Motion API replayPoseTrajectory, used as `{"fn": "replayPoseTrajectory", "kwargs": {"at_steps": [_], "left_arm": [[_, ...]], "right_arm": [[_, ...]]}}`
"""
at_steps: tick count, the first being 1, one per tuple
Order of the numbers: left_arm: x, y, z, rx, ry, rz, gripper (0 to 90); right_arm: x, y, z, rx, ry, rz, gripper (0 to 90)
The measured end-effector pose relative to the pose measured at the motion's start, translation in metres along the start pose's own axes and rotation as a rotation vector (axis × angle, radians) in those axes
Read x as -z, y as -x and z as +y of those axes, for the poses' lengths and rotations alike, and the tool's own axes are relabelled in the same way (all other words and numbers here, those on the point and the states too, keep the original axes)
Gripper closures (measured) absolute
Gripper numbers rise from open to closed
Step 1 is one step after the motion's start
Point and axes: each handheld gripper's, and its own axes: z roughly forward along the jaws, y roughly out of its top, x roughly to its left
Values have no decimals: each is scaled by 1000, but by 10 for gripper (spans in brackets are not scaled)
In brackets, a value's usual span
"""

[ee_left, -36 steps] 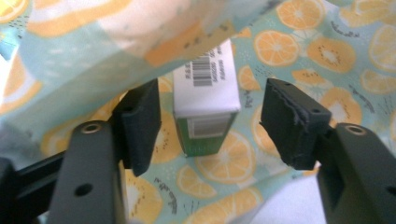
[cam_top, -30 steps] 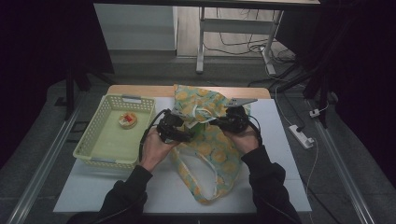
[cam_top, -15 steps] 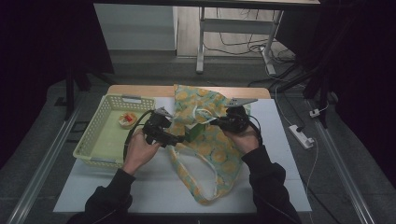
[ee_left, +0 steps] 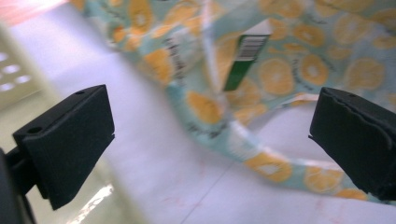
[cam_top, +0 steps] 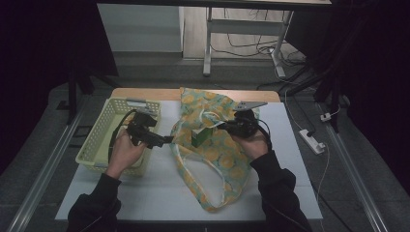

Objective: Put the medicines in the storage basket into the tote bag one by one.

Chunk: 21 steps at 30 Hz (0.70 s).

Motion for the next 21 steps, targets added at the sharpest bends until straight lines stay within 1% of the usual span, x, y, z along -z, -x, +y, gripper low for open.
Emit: {"fn": "replayPoseTrajectory", "kwargs": {"at_steps": [1,2,4,8,12,13,15,16,18,21], "left_arm": [[2,-4,-3,15,2,4,0],[3,-7,-4,20,-1,9,0],[5,-15,-9,35,-5,33,0],[7,-32,-19,52,-17,64,0],[11,-46,-25,79,-13,89,0],[13,-50,-27,78,-14,101,0],[14,-55,-29,82,-16,141,0],[15,-58,-29,86,-13,150,0],[17,-65,-31,100,-4,159,0],[17,-74,-32,112,5,171,0]], "right_arm": [[0,0,0,-1,1,1,893],[0,0,0,-1,0,0,892],[-1,0,0,0,-2,0,892],[-2,0,-1,0,-5,1,892],[-2,0,-1,-2,-8,1,892],[-2,1,-1,-3,-8,2,892],[-3,1,-2,-5,-11,1,892],[-3,2,-2,-5,-12,0,892],[-4,2,-2,-5,-14,-1,892],[-4,2,-2,-5,-14,0,892]]}}
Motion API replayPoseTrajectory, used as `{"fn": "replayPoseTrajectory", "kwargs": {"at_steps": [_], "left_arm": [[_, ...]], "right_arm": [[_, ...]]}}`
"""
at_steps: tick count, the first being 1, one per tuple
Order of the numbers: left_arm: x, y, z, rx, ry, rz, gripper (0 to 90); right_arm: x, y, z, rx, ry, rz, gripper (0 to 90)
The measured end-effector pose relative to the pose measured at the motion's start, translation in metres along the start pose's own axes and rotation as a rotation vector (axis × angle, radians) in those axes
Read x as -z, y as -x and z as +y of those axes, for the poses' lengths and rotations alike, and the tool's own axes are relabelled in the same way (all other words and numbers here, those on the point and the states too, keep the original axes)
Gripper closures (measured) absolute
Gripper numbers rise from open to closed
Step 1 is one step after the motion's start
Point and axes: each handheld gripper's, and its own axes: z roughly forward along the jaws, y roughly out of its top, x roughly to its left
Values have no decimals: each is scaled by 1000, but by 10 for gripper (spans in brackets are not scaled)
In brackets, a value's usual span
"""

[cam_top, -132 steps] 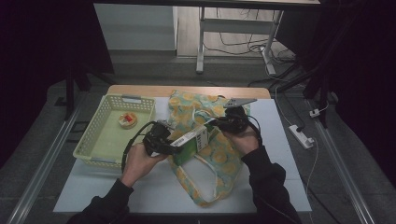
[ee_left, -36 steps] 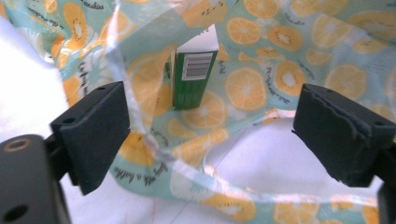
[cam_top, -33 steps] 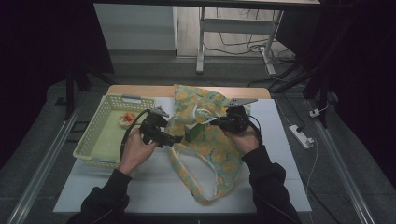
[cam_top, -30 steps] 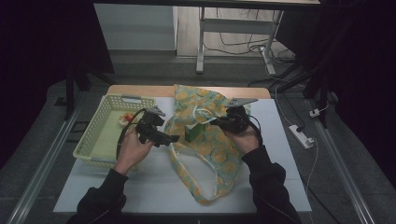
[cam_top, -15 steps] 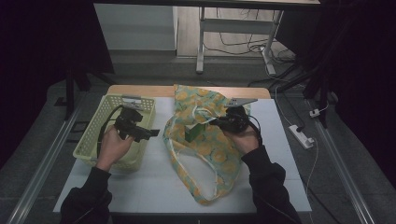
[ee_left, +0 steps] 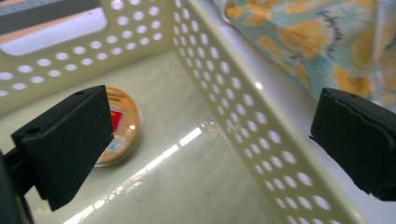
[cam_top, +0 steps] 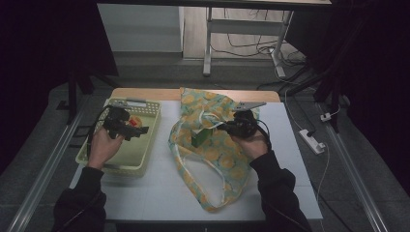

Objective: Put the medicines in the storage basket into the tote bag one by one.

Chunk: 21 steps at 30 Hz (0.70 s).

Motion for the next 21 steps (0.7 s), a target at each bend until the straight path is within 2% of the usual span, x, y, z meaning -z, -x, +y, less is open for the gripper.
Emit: {"fn": "replayPoseTrajectory", "kwargs": {"at_steps": [5,12,21], "left_arm": [[-6,-14,1,26,-46,40,0],[-17,-29,4,71,-66,58,0],[-32,-46,5,103,-98,71,0]], "right_arm": [[0,0,0,0,0,0,892],[0,0,0,2,-1,1,892],[-1,0,0,5,-7,3,891]]}}
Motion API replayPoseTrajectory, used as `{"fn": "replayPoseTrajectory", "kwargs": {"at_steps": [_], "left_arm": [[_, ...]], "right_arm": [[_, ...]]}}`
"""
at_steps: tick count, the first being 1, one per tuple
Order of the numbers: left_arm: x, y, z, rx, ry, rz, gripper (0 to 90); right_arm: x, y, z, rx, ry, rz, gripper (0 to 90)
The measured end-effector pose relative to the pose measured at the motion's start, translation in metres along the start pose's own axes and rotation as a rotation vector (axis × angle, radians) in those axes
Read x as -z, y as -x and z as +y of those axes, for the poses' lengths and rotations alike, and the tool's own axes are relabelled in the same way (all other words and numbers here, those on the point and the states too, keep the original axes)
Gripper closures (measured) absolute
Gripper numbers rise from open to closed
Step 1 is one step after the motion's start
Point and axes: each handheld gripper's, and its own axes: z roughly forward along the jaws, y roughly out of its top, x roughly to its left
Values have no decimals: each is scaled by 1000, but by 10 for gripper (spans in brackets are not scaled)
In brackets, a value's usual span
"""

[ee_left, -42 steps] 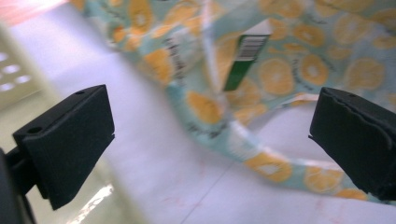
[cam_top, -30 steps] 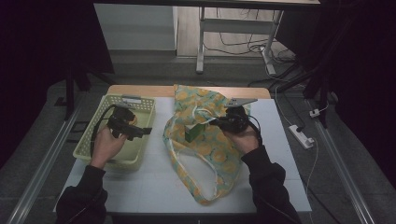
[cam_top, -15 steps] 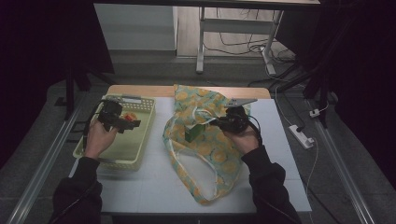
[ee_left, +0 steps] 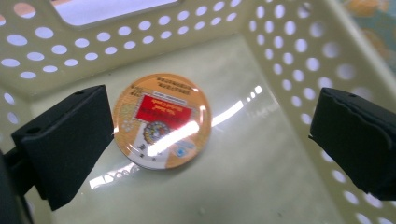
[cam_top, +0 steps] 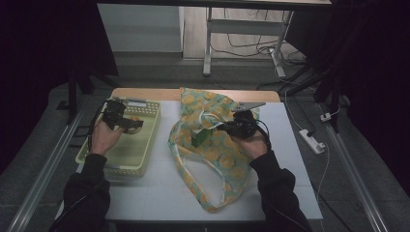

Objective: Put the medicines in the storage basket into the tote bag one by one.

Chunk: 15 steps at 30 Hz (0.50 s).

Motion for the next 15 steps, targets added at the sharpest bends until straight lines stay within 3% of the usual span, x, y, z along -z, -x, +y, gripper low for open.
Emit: {"fn": "replayPoseTrajectory", "kwargs": {"at_steps": [8,15], "left_arm": [[-17,-9,2,13,-52,7,0],[-32,-13,4,5,-118,42,0]], "right_arm": [[0,0,0,0,0,1,892],[0,-1,0,3,0,3,892]]}}
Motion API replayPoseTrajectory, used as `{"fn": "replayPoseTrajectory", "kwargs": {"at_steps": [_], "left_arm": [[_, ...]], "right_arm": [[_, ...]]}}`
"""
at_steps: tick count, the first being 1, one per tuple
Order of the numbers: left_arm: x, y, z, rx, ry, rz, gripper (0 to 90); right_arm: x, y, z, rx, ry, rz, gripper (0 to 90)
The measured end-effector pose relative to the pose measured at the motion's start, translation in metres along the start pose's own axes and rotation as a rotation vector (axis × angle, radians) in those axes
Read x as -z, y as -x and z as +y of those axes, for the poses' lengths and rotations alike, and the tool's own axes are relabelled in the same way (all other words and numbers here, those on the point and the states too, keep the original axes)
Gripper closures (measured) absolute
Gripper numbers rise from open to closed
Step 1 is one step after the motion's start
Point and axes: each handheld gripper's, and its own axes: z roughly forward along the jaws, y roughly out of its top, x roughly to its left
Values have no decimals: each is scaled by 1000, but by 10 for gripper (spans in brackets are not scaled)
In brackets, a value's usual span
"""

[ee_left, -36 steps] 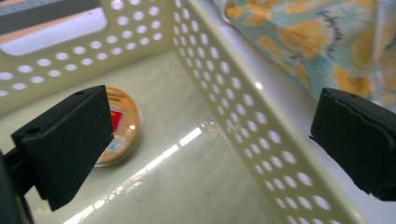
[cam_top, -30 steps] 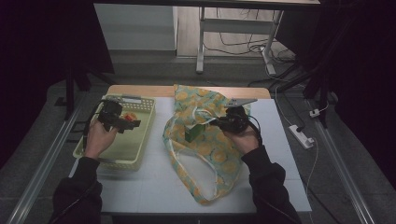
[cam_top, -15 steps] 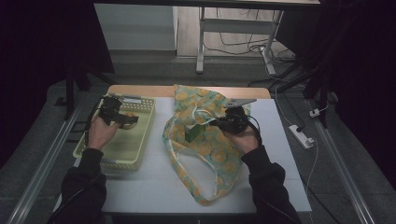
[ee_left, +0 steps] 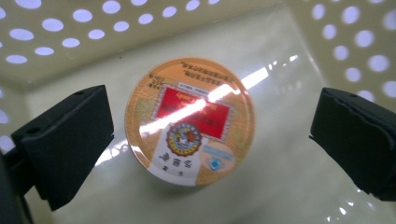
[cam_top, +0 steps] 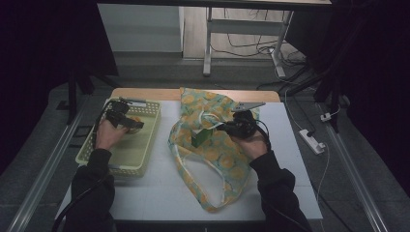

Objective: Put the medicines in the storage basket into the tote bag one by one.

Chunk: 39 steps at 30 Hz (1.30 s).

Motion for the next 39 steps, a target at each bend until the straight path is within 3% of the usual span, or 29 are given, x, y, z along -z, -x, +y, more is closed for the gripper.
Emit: {"fn": "replayPoseTrajectory", "kwargs": {"at_steps": [7,12,15,17,24,29,39], "left_arm": [[-13,-3,3,7,-64,23,0],[-19,-6,3,47,-102,29,12],[-18,-5,4,45,-108,45,86],[-17,-4,4,45,-116,41,194],[-16,-2,6,75,-145,54,201],[-10,0,6,79,-119,55,203],[9,9,6,68,-46,15,203]], "right_arm": [[1,-1,0,1,3,1,892],[1,0,0,0,5,1,891],[2,0,0,1,5,1,891],[1,0,0,1,4,2,891],[1,-1,1,3,3,0,891],[2,-1,1,3,5,1,891],[2,0,1,2,8,-1,892]]}}
